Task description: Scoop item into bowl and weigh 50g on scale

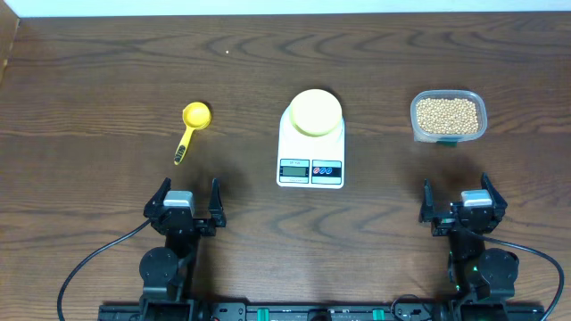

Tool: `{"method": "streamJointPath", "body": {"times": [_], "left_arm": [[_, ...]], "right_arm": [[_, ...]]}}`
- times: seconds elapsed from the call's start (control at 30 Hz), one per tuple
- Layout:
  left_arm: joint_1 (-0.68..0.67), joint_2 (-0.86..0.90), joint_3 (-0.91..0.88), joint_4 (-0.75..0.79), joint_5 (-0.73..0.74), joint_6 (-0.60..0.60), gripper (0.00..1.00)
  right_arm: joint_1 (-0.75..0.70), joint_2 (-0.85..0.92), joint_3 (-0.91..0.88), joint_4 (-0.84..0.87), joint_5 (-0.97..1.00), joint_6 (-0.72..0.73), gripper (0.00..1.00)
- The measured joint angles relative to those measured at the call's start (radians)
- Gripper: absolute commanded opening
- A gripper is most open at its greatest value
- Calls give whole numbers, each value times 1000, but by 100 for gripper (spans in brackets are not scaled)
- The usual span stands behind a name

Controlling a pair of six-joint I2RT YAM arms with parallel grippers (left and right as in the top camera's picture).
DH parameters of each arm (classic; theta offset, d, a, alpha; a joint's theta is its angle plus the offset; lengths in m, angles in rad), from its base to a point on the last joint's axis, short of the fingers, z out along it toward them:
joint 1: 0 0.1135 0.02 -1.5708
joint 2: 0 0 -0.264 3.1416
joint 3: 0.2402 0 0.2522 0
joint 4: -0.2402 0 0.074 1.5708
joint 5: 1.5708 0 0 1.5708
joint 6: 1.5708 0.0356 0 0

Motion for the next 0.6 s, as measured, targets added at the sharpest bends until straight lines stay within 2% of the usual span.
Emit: {"method": "streamJointPath", "body": {"times": [0.6], "left_arm": [[0, 56, 0, 0, -4, -18, 92]], "right_arm": [[0, 0, 0, 0, 0, 0, 99]]}}
